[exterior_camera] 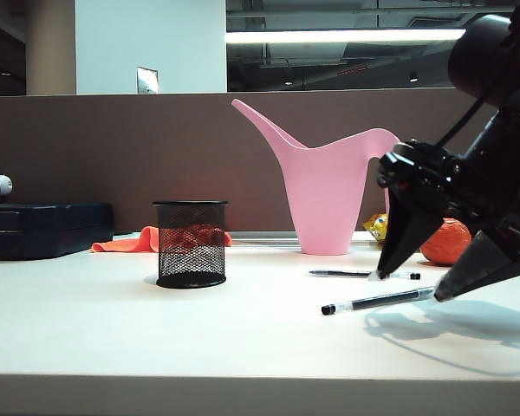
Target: Pick up a few water-based pens and put them in the pen basket.
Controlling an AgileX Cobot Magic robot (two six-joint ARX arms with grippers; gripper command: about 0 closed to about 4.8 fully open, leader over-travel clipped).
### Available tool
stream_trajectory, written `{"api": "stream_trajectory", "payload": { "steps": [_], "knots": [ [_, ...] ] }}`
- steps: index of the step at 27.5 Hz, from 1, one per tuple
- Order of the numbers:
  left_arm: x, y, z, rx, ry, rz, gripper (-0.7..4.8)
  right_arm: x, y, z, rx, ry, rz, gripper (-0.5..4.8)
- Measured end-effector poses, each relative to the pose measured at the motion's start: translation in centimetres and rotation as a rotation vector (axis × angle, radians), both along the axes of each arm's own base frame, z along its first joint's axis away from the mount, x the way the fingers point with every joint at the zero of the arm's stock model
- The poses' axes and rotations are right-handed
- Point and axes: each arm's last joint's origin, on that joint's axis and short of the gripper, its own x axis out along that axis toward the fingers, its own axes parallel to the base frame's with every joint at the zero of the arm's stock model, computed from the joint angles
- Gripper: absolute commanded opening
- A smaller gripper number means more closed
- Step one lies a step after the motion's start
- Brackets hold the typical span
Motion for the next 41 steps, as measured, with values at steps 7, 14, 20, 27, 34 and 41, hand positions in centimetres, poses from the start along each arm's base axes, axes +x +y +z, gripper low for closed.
{"api": "stream_trajectory", "payload": {
  "steps": [7, 14, 20, 27, 34, 41],
  "knots": [
    [0.0, 0.0, 0.0, 0.0, 0.0, 0.0, -0.04, 1.3, 0.5, -0.9, 0.033, 0.03, -0.05, 3.33],
    [0.0, 0.0, 0.0, 0.0, 0.0, -0.001, -0.04, 1.9, 0.8, -1.2, 0.087, 0.031, -0.061, 3.33],
    [0.0, 0.0, 0.0, 0.0, 0.0, 0.0, -0.04, 2.9, 1.2, -1.7, 0.097, 0.031, -0.099, 3.05],
    [0.0, 0.0, 0.0, 0.0, 0.0, 0.0, -0.04, 4.2, 1.6, -1.5, 0.052, 0.031, -0.137, 3.05],
    [0.0, 0.0, 0.0, 0.0, 0.0, 0.0, -0.04, 5.9, 2.1, -1.8, 0.007, 0.038, -0.166, 2.72],
    [0.0, 0.0, 0.0, 0.0, 0.0, 0.0, -0.04, 6.4, 2.2, -2.2, -0.003, 0.026, -0.18, 1.65]
  ]
}}
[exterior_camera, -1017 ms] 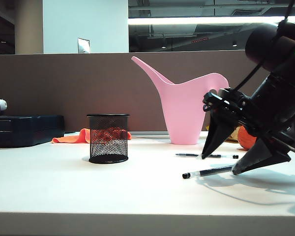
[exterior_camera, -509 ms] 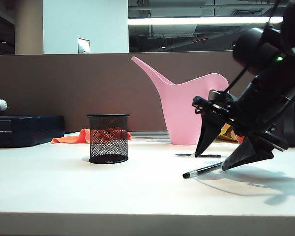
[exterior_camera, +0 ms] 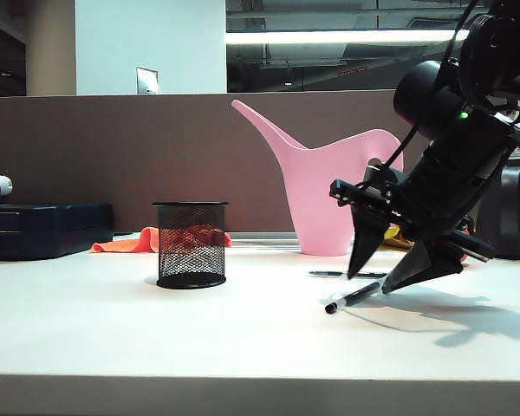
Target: Pick up a few water-based pens and put them in the pen basket.
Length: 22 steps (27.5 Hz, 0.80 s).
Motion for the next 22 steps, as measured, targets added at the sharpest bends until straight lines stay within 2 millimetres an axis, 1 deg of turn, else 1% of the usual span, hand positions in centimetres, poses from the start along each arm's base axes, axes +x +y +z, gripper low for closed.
{"api": "stream_trajectory", "payload": {
  "steps": [6, 9, 11, 12, 15, 16, 22],
  "knots": [
    [0.0, 0.0, 0.0, 0.0, 0.0, 0.0, -0.04, 0.3, 0.0, -0.2, -0.023, -0.003, -0.017, 1.65],
    [0.0, 0.0, 0.0, 0.0, 0.0, 0.0, -0.04, 0.7, 0.2, -0.3, -0.03, 0.005, -0.019, 1.42],
    [0.0, 0.0, 0.0, 0.0, 0.0, 0.0, -0.04, 0.9, 0.3, -0.4, -0.036, 0.015, -0.02, 1.36],
    [0.0, 0.0, 0.0, 0.0, 0.0, 0.0, -0.04, 1.4, 0.5, -0.6, -0.035, 0.017, -0.019, 1.1],
    [0.0, 0.0, 0.0, 0.0, 0.0, 0.0, -0.04, 1.8, 0.6, -0.8, -0.043, 0.017, -0.025, -0.03],
    [0.0, 0.0, 0.0, 0.0, 0.0, 0.0, -0.04, 1.8, 0.6, -0.9, -0.043, 0.02, -0.026, -0.09],
    [0.0, 0.0, 0.0, 0.0, 0.0, 0.0, -0.04, 1.9, 0.5, -0.9, -0.037, 0.022, -0.027, -0.09]
  ]
}}
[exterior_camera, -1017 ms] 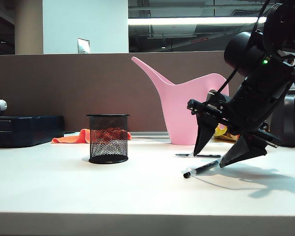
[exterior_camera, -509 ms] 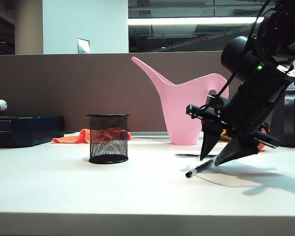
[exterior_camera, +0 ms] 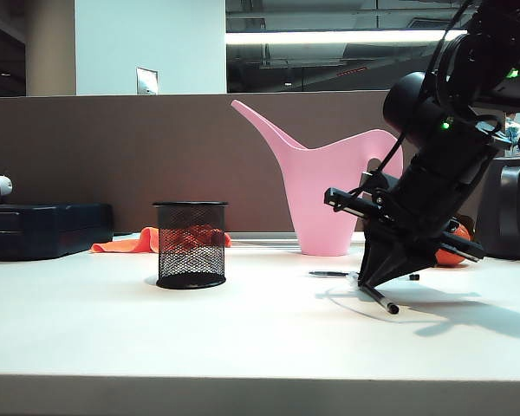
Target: Pick up a few water-based pens and put them in the pen basket.
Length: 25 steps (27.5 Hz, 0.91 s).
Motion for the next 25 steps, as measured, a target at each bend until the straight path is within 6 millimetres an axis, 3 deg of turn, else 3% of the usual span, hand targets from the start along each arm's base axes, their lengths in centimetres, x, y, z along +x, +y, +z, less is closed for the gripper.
{"api": "stream_trajectory", "payload": {
  "steps": [9, 18, 25],
  "knots": [
    [0.0, 0.0, 0.0, 0.0, 0.0, 0.0, -0.04, -0.7, 0.1, 0.2, 0.112, 0.072, 0.094, -0.09],
    [0.0, 0.0, 0.0, 0.0, 0.0, 0.0, -0.04, -3.0, -0.2, 2.4, 0.114, 0.1, 0.16, -0.09],
    [0.0, 0.0, 0.0, 0.0, 0.0, 0.0, -0.04, -2.2, 0.6, 5.5, 0.262, -0.116, 0.246, -0.09]
  ]
}}
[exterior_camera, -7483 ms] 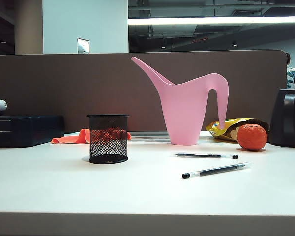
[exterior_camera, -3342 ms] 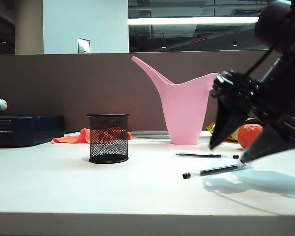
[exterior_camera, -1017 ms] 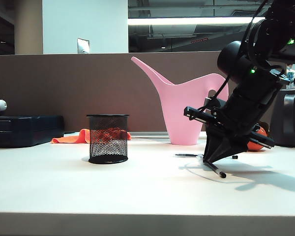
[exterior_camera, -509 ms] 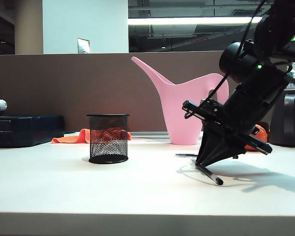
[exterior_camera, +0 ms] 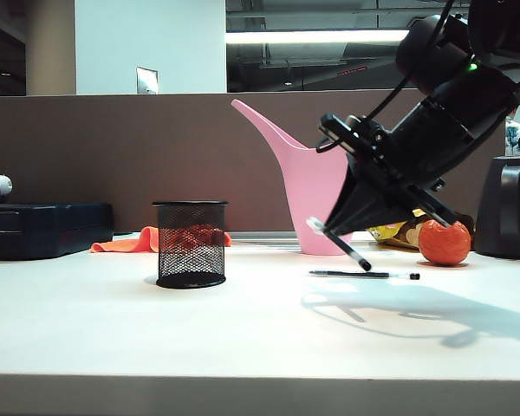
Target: Pick up a few water-based pens and put them in the pen basket.
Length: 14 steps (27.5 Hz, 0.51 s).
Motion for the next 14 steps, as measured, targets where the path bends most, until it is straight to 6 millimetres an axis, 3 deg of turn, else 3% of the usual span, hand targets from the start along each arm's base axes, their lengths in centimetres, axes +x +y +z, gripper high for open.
{"api": "stream_trajectory", "payload": {
  "steps": [14],
  "knots": [
    [0.0, 0.0, 0.0, 0.0, 0.0, 0.0, -0.04, 1.0, 3.2, 4.2, 0.215, -0.474, 0.076, -0.09]
  ]
}}
